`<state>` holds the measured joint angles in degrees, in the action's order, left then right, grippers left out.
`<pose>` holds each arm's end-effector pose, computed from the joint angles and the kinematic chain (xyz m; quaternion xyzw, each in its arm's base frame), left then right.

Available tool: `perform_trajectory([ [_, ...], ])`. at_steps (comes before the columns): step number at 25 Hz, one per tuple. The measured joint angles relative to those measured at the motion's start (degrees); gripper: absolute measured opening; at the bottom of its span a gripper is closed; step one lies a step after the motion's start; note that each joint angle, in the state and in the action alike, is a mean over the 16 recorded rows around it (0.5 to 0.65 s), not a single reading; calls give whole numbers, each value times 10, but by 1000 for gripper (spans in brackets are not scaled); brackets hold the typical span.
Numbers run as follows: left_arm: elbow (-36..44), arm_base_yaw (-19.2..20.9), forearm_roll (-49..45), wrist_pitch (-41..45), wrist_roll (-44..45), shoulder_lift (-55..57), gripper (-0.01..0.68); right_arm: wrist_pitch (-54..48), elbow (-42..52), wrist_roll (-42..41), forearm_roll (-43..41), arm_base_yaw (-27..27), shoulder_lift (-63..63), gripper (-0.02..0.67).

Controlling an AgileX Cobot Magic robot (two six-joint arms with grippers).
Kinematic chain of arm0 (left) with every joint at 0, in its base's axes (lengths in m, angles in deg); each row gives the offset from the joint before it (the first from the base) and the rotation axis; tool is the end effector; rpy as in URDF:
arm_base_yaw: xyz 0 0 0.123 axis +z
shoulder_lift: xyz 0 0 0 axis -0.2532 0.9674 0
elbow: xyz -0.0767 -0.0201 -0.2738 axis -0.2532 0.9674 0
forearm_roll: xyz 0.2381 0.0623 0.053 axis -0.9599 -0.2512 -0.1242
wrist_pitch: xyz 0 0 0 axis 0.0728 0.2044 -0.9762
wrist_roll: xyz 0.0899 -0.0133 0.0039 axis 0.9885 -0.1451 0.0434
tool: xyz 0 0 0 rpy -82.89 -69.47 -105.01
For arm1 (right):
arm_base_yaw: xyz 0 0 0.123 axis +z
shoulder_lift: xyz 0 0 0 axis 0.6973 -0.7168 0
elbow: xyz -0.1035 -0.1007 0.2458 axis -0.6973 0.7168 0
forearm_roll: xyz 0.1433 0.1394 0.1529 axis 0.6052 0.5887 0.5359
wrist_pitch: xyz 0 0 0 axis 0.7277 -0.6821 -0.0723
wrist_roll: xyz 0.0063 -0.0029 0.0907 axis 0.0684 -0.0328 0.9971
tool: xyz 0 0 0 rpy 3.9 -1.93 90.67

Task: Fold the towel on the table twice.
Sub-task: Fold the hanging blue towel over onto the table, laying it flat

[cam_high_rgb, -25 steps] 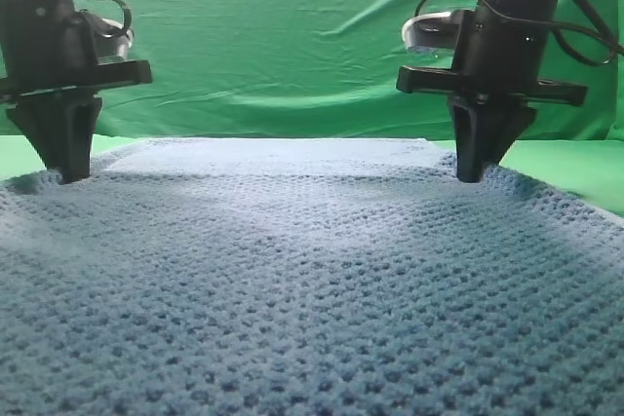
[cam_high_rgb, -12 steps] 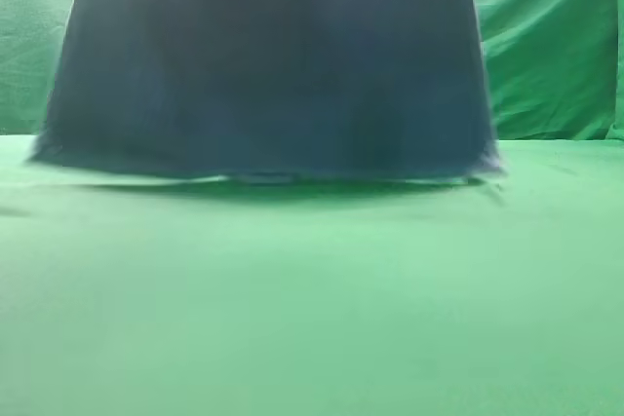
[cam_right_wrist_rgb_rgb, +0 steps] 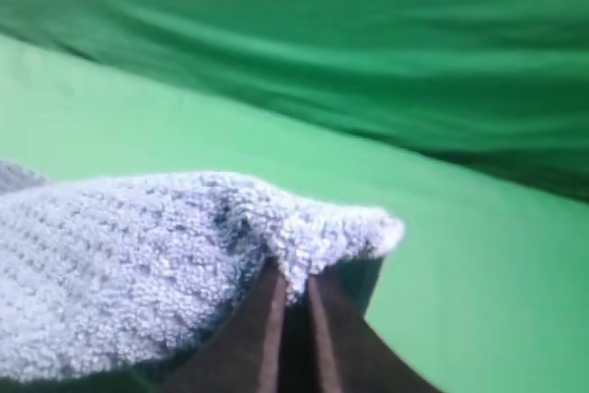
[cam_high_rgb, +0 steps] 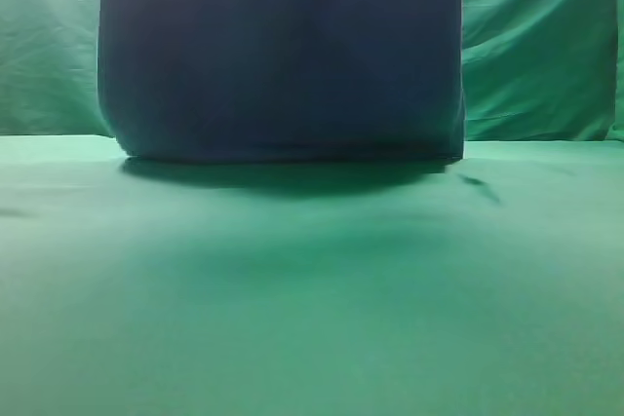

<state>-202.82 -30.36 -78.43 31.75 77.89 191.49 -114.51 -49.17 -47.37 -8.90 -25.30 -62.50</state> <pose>0.4193 -0.1195 0.4214 0.0894 0.8891 -0.0874 0.4402 0.4288 0.1412 0.4098 -0.1795 0.8849 0.0230 0.4291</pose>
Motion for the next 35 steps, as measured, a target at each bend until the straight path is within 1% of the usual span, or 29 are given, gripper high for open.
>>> perform_trajectory([
  [5,100,-1,-2,-23,-9,-46,0,-19,77,16,-7,0,30,0],
  [10,223,-2,14,-55,-7,-123,0,-17,177,29,-9,0,96,0],
  [17,415,-4,62,-102,8,-255,0,18,362,43,10,2,225,0],
  [23,562,-5,116,-122,35,-354,0,48,528,52,43,3,336,0],
  [29,678,-6,169,-127,63,-439,0,60,665,57,88,3,439,0],
  [35,772,-6,213,-123,80,-509,0,55,771,57,134,3,529,0],
])
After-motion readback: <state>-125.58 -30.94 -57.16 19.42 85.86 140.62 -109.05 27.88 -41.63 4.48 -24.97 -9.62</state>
